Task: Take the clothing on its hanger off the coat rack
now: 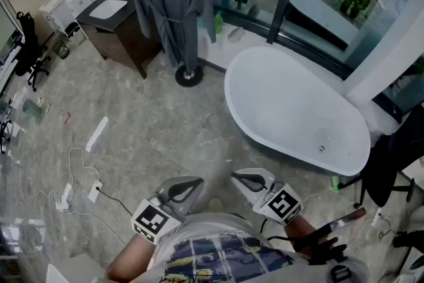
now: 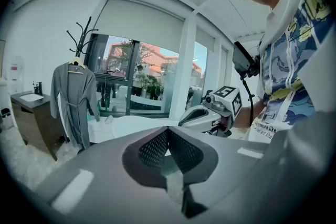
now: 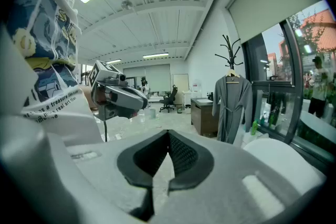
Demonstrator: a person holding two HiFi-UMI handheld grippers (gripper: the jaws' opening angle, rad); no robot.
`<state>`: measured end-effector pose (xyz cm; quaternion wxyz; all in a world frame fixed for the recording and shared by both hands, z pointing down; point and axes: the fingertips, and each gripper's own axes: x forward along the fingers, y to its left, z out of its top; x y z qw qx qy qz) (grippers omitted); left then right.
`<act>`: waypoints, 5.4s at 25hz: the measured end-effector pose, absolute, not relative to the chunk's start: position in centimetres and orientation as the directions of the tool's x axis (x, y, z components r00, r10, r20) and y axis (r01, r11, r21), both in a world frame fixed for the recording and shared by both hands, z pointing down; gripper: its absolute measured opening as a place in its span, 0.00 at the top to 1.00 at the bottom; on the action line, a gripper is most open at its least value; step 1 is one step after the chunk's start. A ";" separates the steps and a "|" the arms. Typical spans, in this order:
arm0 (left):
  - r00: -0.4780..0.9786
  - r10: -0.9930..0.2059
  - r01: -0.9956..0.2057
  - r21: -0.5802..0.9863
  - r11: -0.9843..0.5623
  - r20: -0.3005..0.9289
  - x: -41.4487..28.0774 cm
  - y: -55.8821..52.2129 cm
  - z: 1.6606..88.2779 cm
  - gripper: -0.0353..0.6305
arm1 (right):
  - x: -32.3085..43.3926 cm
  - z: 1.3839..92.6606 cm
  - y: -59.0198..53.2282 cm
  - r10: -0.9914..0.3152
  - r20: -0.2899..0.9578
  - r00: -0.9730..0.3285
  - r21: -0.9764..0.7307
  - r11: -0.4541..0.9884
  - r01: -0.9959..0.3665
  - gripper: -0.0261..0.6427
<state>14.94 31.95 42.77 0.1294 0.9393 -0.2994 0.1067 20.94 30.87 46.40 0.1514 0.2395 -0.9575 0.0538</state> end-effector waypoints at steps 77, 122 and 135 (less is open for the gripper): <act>0.526 -0.824 -0.850 0.178 -0.496 0.210 -6.0 -28.0 39.9 0.86 | 4.9 33.7 -62.0 -0.335 0.514 -0.789 0.200 0.942 -0.270 0.58; 0.510 -0.834 -0.857 0.204 -0.473 0.211 -10.3 -20.3 41.2 0.87 | 2.2 29.1 -57.4 -0.326 0.538 -0.778 0.159 0.945 -0.286 0.95; 0.554 -0.810 -0.830 0.207 -0.519 0.192 -12.2 -13.3 41.2 0.87 | 2.1 28.6 -46.6 -0.340 0.538 -0.771 0.175 0.940 -0.293 0.95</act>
